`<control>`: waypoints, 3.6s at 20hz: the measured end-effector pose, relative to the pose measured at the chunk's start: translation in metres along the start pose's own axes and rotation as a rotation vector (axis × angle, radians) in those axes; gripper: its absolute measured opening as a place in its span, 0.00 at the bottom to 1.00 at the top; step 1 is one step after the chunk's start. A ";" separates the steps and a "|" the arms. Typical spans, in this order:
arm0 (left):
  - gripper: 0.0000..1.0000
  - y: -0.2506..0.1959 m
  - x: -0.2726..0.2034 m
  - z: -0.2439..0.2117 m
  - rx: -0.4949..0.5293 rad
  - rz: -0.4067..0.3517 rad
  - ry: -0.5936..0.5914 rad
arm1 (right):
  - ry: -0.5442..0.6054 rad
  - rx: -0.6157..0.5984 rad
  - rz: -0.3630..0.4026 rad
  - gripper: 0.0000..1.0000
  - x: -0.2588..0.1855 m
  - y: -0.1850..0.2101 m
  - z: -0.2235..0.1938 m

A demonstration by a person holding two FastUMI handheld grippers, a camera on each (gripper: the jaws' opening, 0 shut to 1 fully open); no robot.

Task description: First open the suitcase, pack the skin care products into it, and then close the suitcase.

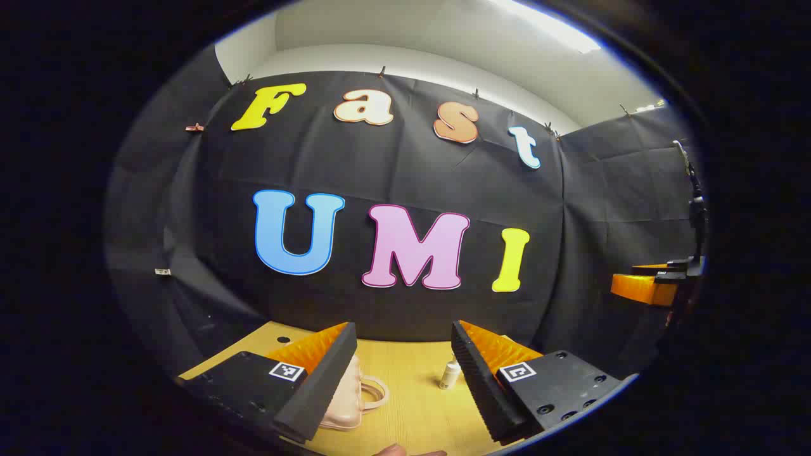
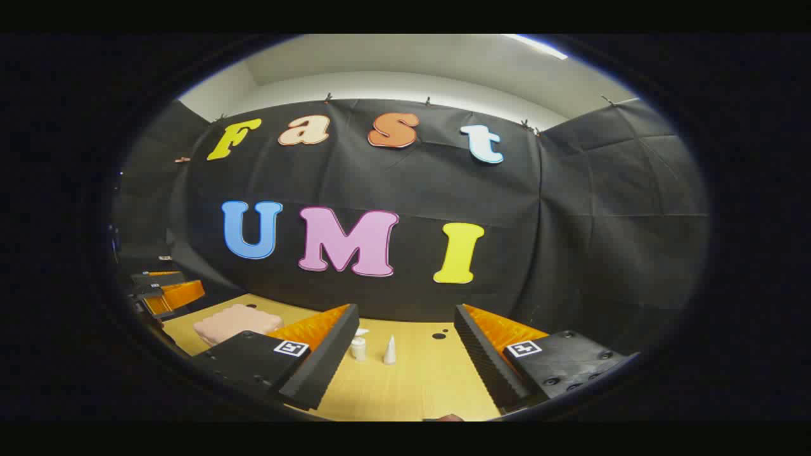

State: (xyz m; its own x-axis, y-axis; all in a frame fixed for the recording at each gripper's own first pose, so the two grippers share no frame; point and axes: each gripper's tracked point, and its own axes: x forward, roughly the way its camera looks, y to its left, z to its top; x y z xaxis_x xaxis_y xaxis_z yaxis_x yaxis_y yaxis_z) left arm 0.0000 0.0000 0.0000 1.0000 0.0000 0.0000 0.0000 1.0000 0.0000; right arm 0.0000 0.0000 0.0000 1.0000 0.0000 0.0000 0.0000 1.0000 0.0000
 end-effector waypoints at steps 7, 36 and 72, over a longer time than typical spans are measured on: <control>0.96 0.008 -0.005 0.002 0.016 -0.001 0.001 | -0.005 0.000 0.010 0.97 -0.002 0.013 -0.001; 0.96 -0.005 0.058 -0.178 -0.158 -0.153 0.557 | 0.027 -0.071 -0.061 0.97 -0.029 0.004 -0.008; 0.73 0.034 0.191 -0.366 -0.019 0.064 1.112 | 0.231 0.092 -0.063 0.97 0.139 -0.085 -0.105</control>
State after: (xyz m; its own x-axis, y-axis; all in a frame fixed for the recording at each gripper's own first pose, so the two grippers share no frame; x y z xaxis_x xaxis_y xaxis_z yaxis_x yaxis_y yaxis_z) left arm 0.1909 0.0342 -0.3659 0.4414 0.0423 -0.8963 -0.0614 0.9980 0.0169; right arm 0.1392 -0.0849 -0.1046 0.9714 -0.0514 -0.2318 0.0725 0.9938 0.0837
